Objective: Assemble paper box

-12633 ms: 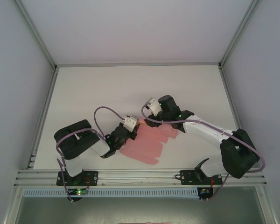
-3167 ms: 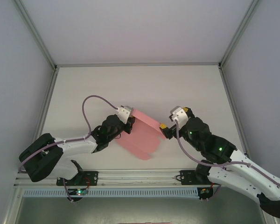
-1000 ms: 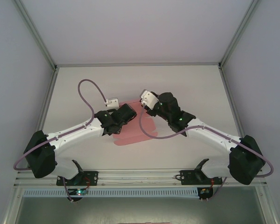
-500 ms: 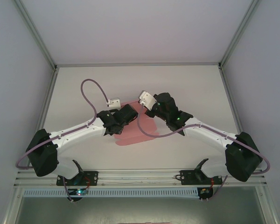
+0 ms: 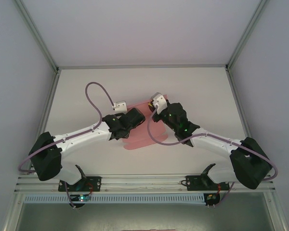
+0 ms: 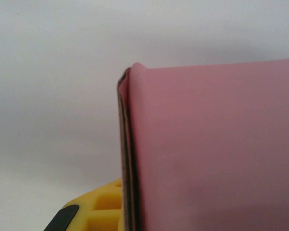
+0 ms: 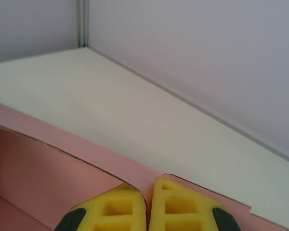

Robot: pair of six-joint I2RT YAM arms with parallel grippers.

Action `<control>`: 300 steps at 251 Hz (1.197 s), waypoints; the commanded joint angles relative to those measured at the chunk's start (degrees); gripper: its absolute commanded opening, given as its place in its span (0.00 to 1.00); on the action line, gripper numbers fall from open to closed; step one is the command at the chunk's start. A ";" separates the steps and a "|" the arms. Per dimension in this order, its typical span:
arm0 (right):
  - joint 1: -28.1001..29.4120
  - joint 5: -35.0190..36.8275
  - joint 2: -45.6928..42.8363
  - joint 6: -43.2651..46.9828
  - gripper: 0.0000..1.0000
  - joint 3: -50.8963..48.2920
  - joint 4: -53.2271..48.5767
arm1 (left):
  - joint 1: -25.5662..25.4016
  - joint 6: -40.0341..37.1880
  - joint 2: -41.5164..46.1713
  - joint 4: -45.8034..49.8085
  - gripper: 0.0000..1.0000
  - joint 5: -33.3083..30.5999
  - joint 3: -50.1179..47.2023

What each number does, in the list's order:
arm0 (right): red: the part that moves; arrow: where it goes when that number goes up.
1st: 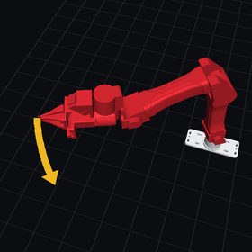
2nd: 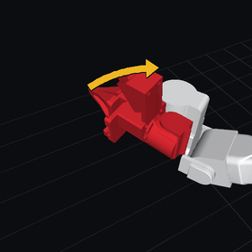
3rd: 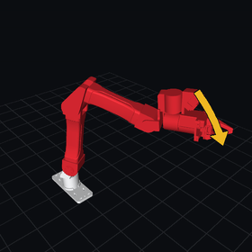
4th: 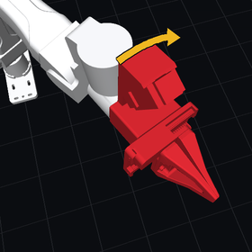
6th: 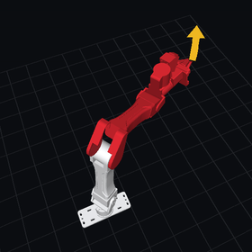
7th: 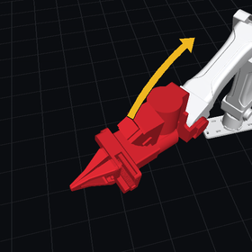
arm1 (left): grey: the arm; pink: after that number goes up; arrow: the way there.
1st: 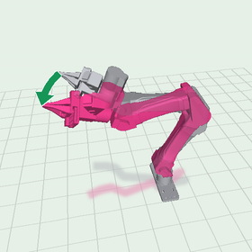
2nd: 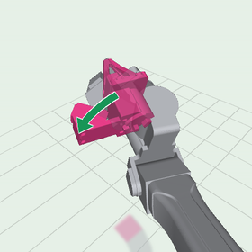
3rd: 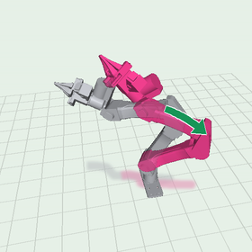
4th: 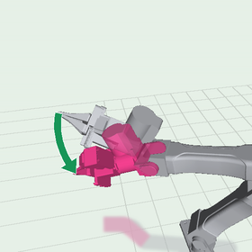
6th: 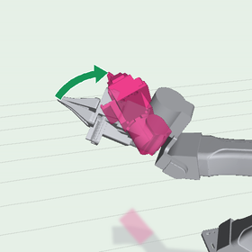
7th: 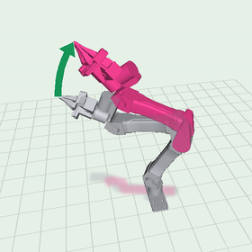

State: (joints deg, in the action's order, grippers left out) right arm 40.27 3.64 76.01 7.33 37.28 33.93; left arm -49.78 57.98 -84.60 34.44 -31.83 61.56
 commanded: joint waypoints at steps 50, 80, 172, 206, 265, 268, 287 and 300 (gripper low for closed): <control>4.54 2.78 3.66 -8.11 0.09 2.54 22.90 | -2.69 3.11 -2.30 -1.67 0.00 -0.33 2.10; 4.38 4.44 1.71 -7.18 0.20 1.54 21.34 | -2.64 4.37 -0.52 -1.66 0.00 -3.40 0.90; -0.54 3.71 -23.99 -5.11 0.53 0.82 -31.07 | -1.41 6.93 1.94 3.01 0.00 -9.91 0.67; -1.85 -0.11 -31.72 -1.10 0.58 -2.28 -33.41 | -1.33 6.13 1.96 3.28 0.00 -9.51 1.11; -2.39 -5.95 -23.37 7.47 0.57 3.31 -33.96 | -1.46 5.00 2.41 2.99 0.00 -7.71 0.93; -2.39 -5.66 -22.73 7.72 0.57 3.82 -33.79 | -1.42 4.97 2.42 3.05 0.00 -7.68 0.91; -2.39 -4.44 -18.71 10.71 0.57 6.70 -33.90 | -1.44 5.12 2.43 3.26 0.00 -7.49 0.67; -2.39 -2.94 -16.48 12.29 0.56 7.78 -32.55 | -1.42 5.18 2.51 3.14 0.00 -7.20 0.45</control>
State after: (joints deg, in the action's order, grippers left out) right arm 38.35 -0.10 56.07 13.58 40.56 0.47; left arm -51.00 63.24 -83.50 35.81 -37.60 62.76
